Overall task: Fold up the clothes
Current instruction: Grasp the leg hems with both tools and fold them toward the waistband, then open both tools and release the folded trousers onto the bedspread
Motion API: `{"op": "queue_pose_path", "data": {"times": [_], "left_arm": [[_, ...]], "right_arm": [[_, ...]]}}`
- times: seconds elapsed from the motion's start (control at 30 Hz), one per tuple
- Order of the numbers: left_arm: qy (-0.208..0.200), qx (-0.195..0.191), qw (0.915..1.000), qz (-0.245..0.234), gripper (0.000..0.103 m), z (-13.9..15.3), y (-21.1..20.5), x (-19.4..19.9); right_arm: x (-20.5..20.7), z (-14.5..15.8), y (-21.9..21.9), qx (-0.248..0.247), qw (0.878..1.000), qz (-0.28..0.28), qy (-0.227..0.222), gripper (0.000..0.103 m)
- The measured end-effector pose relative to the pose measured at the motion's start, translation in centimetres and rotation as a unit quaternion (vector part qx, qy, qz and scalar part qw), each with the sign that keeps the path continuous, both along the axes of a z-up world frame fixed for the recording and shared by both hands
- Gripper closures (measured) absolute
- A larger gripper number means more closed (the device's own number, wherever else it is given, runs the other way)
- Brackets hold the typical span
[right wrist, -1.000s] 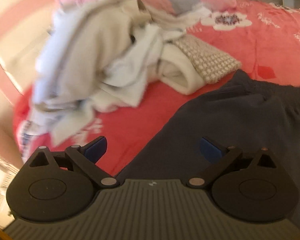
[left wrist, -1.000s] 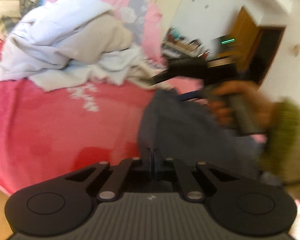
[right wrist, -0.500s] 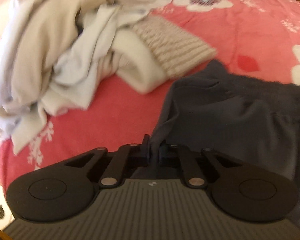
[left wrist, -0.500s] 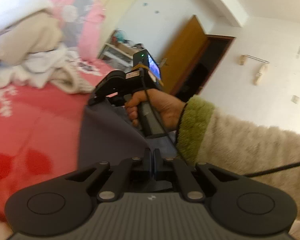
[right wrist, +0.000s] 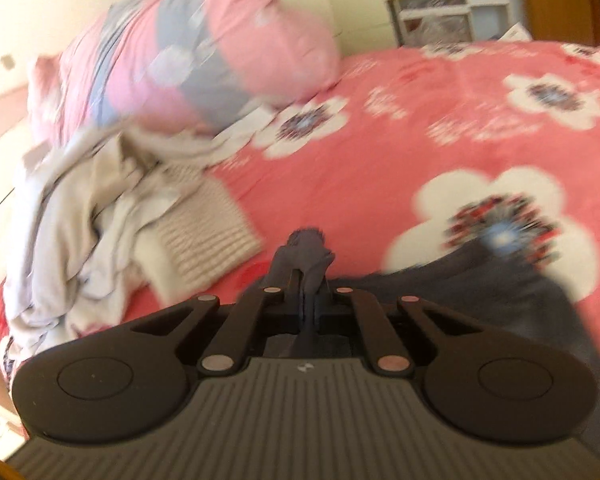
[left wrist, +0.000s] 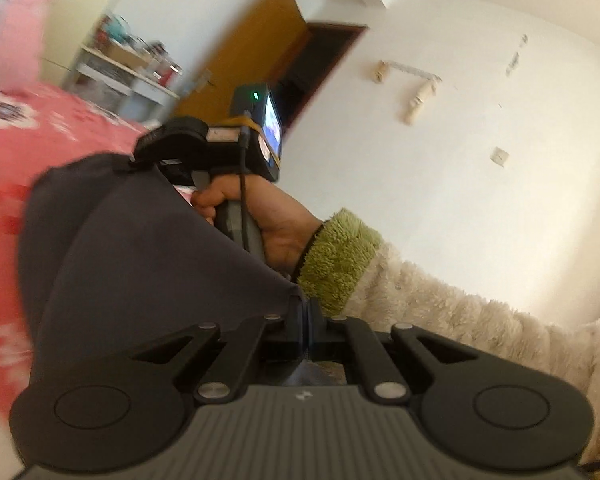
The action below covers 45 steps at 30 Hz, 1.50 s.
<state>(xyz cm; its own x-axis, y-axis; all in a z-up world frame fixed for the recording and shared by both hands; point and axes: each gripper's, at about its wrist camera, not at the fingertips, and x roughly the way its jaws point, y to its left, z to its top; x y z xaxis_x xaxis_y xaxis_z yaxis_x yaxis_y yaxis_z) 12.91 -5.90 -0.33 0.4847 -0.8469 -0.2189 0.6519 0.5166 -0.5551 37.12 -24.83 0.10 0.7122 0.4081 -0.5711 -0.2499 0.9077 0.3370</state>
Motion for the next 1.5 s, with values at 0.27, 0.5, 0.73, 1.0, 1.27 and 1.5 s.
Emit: {"op": "queue_pose_path", "data": {"times": [0.27, 0.5, 0.73, 1.0, 1.27, 1.5], "left_arm": [[0.056, 0.039, 0.9954, -0.068, 0.1, -4.4, -10.4, 6.4], [0.113, 0.062, 0.9891, -0.072, 0.1, -6.0, -11.1, 9.9], [0.162, 0.058, 0.9821, -0.077, 0.099, -4.2, -10.4, 12.1], [0.244, 0.115, 0.9542, -0.129, 0.099, -3.5, -18.8, 10.7], [0.286, 0.17, 0.9345, -0.126, 0.097, -8.6, -28.5, 11.0], [0.339, 0.126, 0.9241, -0.124, 0.05, -10.0, -27.8, 10.1]], "right_arm": [[1.7, -4.2, -12.7, -0.008, 0.998, -0.057, 0.0, 0.1], [-1.0, -10.6, -21.4, 0.139, 0.98, -0.131, 0.062, 0.071], [-17.7, -6.5, -30.1, 0.214, 0.956, -0.198, -0.042, 0.053], [-38.6, -6.3, -32.4, 0.266, 0.928, -0.243, -0.096, 0.045], [-48.3, -11.8, -29.9, 0.254, 0.918, -0.299, -0.057, 0.042], [-48.5, -15.6, -29.7, 0.305, 0.9, -0.31, -0.032, 0.042]]}}
